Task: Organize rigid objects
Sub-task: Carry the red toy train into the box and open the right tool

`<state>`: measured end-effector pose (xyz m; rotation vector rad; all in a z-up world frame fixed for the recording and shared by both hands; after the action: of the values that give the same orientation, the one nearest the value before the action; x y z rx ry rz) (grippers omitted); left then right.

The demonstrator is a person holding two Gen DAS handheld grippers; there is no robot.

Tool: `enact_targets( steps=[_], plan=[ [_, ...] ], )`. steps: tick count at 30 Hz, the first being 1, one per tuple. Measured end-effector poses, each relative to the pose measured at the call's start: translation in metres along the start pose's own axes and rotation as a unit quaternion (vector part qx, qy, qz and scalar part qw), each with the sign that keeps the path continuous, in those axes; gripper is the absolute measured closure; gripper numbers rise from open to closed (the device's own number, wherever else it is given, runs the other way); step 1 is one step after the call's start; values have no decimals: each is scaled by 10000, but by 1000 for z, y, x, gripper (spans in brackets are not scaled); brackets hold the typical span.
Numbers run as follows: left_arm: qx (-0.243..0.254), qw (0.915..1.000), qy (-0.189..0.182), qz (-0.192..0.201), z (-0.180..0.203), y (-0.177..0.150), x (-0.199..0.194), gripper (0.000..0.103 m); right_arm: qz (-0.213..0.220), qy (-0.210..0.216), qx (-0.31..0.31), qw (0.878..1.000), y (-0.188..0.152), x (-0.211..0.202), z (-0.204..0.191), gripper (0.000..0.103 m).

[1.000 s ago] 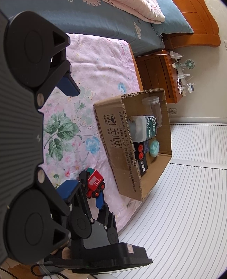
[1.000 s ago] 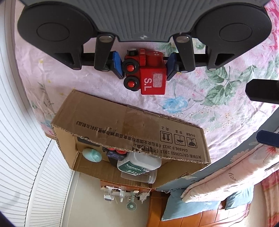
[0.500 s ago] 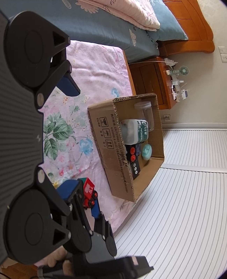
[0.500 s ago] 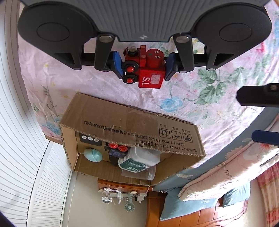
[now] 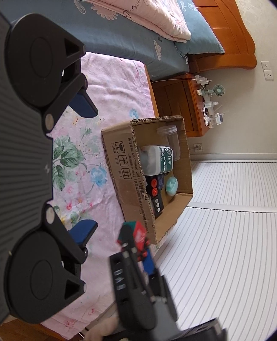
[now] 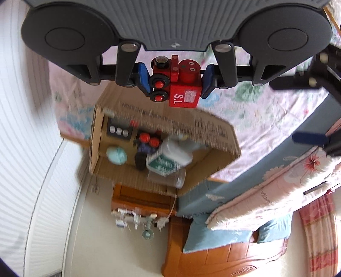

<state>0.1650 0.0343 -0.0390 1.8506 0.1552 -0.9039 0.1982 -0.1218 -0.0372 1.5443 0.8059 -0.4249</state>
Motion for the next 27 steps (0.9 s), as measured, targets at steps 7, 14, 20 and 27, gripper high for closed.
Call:
enact_targets(
  steps=[7,14,20,27],
  plan=[
    [2,9999,131,68,-5,1,-5,2,48,279,-70,9996,47,23,-18,49],
    [-136,9996,247,68,-20,-6,-6,2,-27,505,-221,9985,89,66,-53,49],
    [-217,9990,382,50,-32,-14,-3,2,-274,484,-149,9983,113,109,-71,49],
    [-310,9987,405,43,-40,-20,1,2,-464,323,-116,9983,116,136,-75,49]
  ],
)
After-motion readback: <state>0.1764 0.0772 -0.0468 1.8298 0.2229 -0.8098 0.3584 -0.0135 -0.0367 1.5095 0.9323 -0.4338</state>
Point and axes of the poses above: each gripper's, at about its wrist camera, not at the fingertips, and x roughly the way its jaws point, z to its right, y to its top, the point moved 3 cm from there along x, roughly the way its jaws point, and after that the axes turned 15 degrees about x, right-handed, at the moved point
